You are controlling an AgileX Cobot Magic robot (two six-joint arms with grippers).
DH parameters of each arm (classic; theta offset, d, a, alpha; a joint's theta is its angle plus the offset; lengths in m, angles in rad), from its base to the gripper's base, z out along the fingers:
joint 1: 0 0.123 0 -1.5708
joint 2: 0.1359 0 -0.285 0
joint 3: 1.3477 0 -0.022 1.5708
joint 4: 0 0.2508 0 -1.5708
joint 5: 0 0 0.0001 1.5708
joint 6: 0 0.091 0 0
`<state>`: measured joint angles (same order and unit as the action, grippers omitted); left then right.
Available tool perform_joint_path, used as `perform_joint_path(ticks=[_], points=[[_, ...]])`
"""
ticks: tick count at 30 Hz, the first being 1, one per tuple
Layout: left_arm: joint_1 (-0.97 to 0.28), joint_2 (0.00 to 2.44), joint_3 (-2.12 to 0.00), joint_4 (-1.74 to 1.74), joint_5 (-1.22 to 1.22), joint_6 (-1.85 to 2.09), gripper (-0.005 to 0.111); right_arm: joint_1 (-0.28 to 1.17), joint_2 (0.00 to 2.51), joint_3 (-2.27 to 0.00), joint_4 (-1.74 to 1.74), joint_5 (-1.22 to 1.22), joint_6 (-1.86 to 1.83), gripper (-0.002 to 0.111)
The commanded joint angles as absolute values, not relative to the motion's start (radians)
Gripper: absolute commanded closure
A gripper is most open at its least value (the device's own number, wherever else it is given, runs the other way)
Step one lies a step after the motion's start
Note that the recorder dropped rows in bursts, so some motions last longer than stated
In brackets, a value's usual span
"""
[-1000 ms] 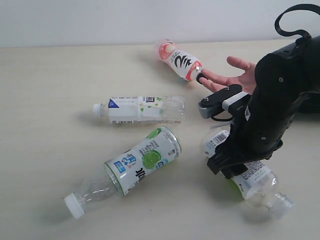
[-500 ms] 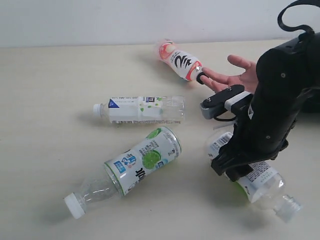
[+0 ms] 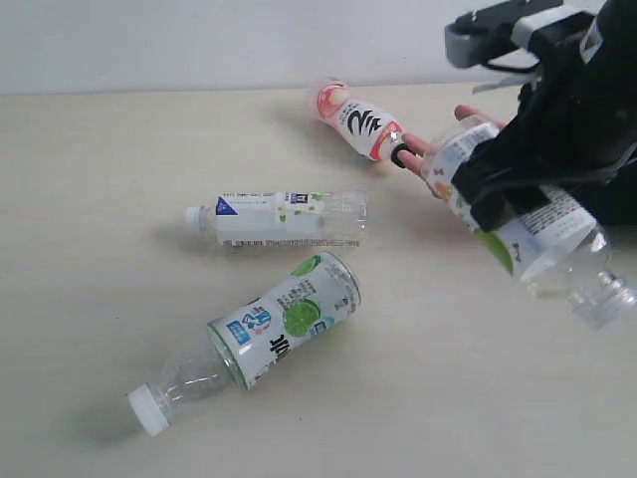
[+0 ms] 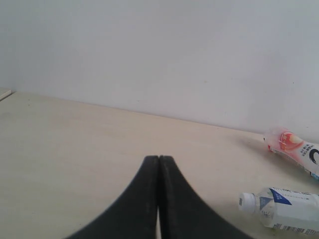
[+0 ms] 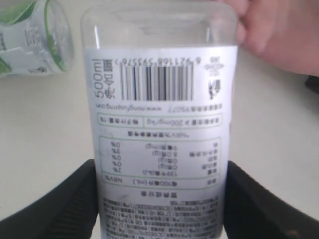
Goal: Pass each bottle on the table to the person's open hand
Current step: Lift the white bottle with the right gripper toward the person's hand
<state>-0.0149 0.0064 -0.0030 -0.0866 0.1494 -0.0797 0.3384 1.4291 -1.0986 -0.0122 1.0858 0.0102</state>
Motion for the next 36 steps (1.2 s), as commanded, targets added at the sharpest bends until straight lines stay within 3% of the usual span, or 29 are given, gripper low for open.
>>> perform_joint_path(ticks=[1,10,26,36], points=[[-0.012,0.000,0.000,-0.091,0.148,-0.083,0.107,0.238,1.436,-1.185,-0.026,1.121,0.010,0.108],[-0.012,0.000,0.000,-0.091,0.148,-0.083,0.107,0.072,1.557,-1.217,0.052,1.053,0.028,0.108],[-0.012,0.000,0.000,-0.091,0.148,-0.083,0.107,0.068,1.789,-1.314,0.140,0.921,-0.033,0.108],[-0.012,0.000,0.000,-0.091,0.148,-0.083,0.107,0.068,1.861,-1.369,0.116,0.983,-0.027,0.108]])
